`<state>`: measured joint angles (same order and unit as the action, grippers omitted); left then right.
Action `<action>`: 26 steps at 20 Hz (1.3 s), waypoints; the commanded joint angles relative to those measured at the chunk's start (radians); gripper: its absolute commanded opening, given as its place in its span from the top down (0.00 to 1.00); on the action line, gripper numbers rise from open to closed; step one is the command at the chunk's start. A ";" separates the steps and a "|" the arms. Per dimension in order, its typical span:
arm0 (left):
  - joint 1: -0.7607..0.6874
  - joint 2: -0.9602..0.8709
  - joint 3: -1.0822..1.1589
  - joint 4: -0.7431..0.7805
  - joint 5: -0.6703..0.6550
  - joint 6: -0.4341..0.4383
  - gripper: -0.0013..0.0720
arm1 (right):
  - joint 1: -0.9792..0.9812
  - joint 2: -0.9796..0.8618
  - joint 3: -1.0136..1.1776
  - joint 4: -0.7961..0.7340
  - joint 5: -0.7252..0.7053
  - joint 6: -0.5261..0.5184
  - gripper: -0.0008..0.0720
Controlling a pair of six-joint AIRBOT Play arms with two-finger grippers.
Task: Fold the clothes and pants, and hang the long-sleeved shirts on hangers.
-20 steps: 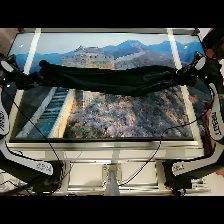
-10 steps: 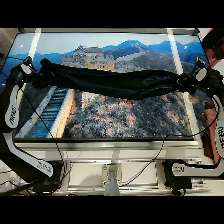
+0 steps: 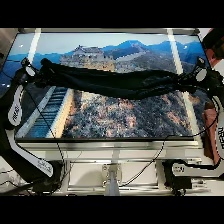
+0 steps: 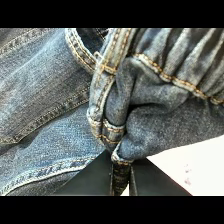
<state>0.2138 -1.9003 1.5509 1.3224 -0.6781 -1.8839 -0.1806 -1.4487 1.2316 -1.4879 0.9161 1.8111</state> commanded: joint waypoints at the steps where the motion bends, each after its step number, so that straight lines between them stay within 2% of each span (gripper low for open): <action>1: 0.000 -0.019 -0.001 0.013 0.048 -0.028 0.25 | 0.001 0.000 0.000 -0.001 -0.002 0.000 0.94; 2: 0.000 -0.019 -0.001 0.015 0.074 -0.028 0.27 | 0.001 0.000 0.000 -0.002 -0.001 0.000 0.94; 4: 0.001 -0.020 -0.001 0.022 0.116 -0.028 0.56 | 0.001 0.000 0.000 -0.002 -0.001 -0.001 0.94; 5: 0.001 -0.020 -0.001 0.033 0.131 -0.028 0.64 | 0.001 0.000 0.000 -0.002 -0.002 -0.010 0.94; 7: 0.002 -0.020 -0.001 0.039 0.154 -0.026 0.94 | 0.000 0.000 0.000 -0.003 -0.001 -0.026 0.94; 10: 0.005 -0.013 0.000 0.038 0.171 -0.020 0.94 | 0.001 0.000 0.000 -0.008 -0.006 -0.026 0.94; 12: 0.008 0.010 0.000 0.038 0.172 0.022 0.94 | 0.001 0.005 0.001 -0.007 -0.037 -0.027 0.94; 16: 0.008 0.135 0.000 0.039 0.230 0.231 0.94 | -0.003 0.096 0.003 -0.017 -0.134 -0.049 0.94; 18: 0.008 0.215 0.000 0.039 0.253 0.306 0.95 | -0.034 0.149 0.003 -0.018 -0.118 -0.040 0.94; 23: 0.008 0.431 0.000 0.039 0.255 0.374 0.94 | -0.090 0.323 0.003 -0.016 -0.040 -0.042 0.94; 26: 0.008 0.553 0.000 0.043 0.227 0.382 0.94 | -0.090 0.435 0.003 -0.010 -0.032 -0.052 0.94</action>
<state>0.2218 -1.4597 1.5494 1.3594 -0.4343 -1.5360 -0.2619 -1.1099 1.2335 -1.4979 0.8658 1.7664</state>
